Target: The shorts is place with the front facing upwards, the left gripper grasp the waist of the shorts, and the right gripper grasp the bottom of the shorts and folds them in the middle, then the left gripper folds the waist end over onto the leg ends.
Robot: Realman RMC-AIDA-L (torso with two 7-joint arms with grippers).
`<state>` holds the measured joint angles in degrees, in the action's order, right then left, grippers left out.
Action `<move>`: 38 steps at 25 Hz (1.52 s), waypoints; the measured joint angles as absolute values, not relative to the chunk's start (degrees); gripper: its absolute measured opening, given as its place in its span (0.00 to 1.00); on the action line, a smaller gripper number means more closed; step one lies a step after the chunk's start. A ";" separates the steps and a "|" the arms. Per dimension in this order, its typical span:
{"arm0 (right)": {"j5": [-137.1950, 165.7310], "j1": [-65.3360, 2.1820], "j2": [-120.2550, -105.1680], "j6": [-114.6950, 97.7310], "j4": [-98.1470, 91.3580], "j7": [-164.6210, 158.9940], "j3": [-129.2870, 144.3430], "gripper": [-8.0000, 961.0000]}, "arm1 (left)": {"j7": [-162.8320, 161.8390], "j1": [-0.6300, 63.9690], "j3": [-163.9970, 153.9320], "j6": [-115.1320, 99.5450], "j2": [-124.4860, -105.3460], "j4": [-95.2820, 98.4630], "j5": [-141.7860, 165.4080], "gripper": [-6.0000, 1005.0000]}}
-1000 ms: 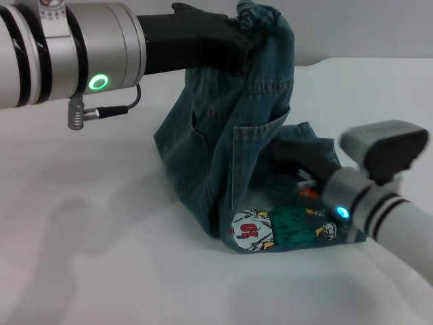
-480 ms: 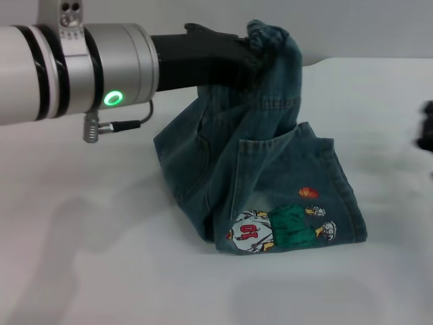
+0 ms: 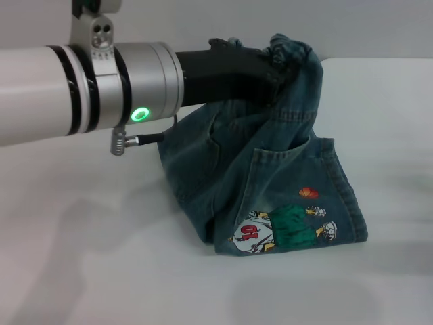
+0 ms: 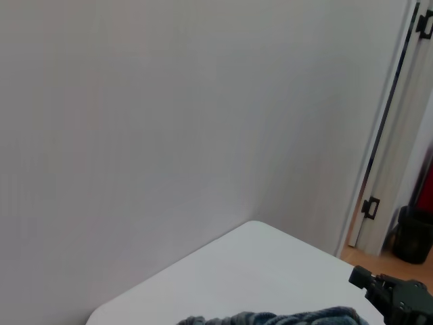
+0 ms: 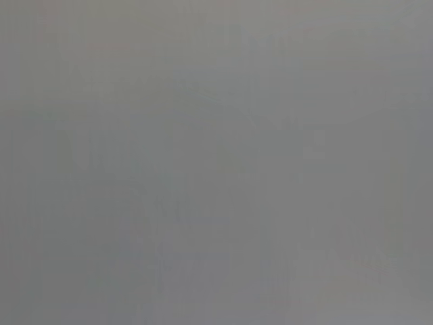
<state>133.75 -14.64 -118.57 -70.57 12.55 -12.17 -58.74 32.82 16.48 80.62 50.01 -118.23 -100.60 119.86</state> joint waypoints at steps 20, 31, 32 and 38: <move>133.96 -13.33 -118.37 -77.07 12.40 -12.53 -58.60 0.01 | 35.96 19.73 65.58 30.34 -118.19 -90.30 119.32 0.49; 134.59 -6.44 -119.23 -89.23 12.57 -4.94 -55.34 0.08 | 39.59 13.64 58.70 -28.59 -118.22 -61.11 124.40 0.82; 134.62 -5.87 -119.23 -89.53 12.67 -4.81 -54.89 0.10 | 37.95 14.47 56.76 -34.17 -118.29 -56.94 124.62 0.83; 134.52 -4.50 -119.42 -89.77 12.50 -4.84 -53.63 0.20 | 15.80 21.94 42.18 -64.81 -118.89 -28.87 124.81 0.84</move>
<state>134.52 -4.50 -119.42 -89.77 12.50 -4.84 -53.63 15.81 21.94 42.18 -64.81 -118.89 -28.87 124.81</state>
